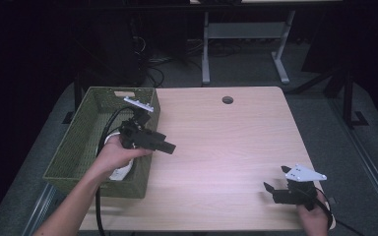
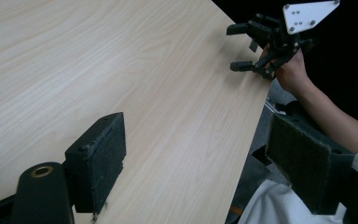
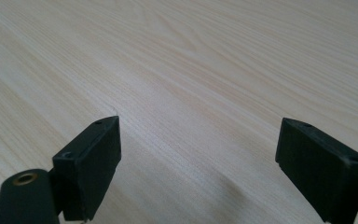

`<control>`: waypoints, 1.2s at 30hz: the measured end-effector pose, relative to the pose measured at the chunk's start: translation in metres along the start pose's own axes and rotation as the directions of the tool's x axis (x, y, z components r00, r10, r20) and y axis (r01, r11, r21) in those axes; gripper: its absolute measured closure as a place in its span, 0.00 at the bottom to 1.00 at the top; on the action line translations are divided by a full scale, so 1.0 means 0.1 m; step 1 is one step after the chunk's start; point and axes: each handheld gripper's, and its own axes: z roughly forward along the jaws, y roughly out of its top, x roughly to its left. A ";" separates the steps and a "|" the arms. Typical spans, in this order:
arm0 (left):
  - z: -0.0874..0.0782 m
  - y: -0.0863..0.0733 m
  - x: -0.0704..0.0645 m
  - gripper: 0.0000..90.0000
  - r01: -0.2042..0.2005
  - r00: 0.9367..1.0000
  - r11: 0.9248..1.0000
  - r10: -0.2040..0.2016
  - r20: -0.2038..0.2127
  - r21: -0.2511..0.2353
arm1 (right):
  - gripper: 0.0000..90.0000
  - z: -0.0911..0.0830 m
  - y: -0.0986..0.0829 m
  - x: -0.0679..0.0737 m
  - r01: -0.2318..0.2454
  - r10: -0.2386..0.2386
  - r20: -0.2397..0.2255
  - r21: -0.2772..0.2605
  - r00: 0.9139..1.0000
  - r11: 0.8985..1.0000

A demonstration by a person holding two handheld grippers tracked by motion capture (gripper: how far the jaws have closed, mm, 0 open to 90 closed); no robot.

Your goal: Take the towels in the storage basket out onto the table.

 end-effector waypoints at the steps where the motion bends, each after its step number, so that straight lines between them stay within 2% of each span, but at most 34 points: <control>1: -0.03 -0.01 0.02 0.22 0.007 1.000 1.000 -0.007 -0.004 0.000 | 0.15 0.00 0.00 0.00 0.000 0.000 0.000 0.000 1.000 1.000; 11: -0.33 -0.09 0.22 0.22 0.056 0.997 0.997 -0.058 -0.045 -0.046 | 0.15 0.00 0.00 0.00 -0.001 0.001 0.001 0.001 1.000 1.000; 17: -0.47 -0.15 0.36 0.22 0.094 0.993 0.993 -0.099 -0.067 -0.070 | 0.15 0.00 0.00 0.01 -0.002 0.002 0.002 0.004 1.000 1.000; 21: -0.53 -0.19 0.44 0.23 0.113 0.989 0.991 -0.118 -0.087 -0.068 | 0.15 0.00 0.00 0.01 -0.001 0.001 0.001 0.004 1.000 1.000; 28: -0.62 -0.29 0.62 0.23 0.151 0.978 0.985 -0.161 -0.135 -0.080 | 0.15 0.00 0.00 0.01 -0.001 0.001 0.001 0.003 1.000 1.000; 33: -0.66 -0.37 0.75 0.24 0.193 0.963 0.976 -0.207 -0.171 -0.098 | 0.15 0.00 0.00 0.01 0.001 -0.001 0.000 0.005 1.000 1.000; 36: -0.68 -0.41 0.82 0.24 0.211 0.954 0.973 -0.226 -0.197 -0.091 | 0.15 0.00 0.00 0.01 0.002 -0.002 -0.001 0.005 1.000 1.000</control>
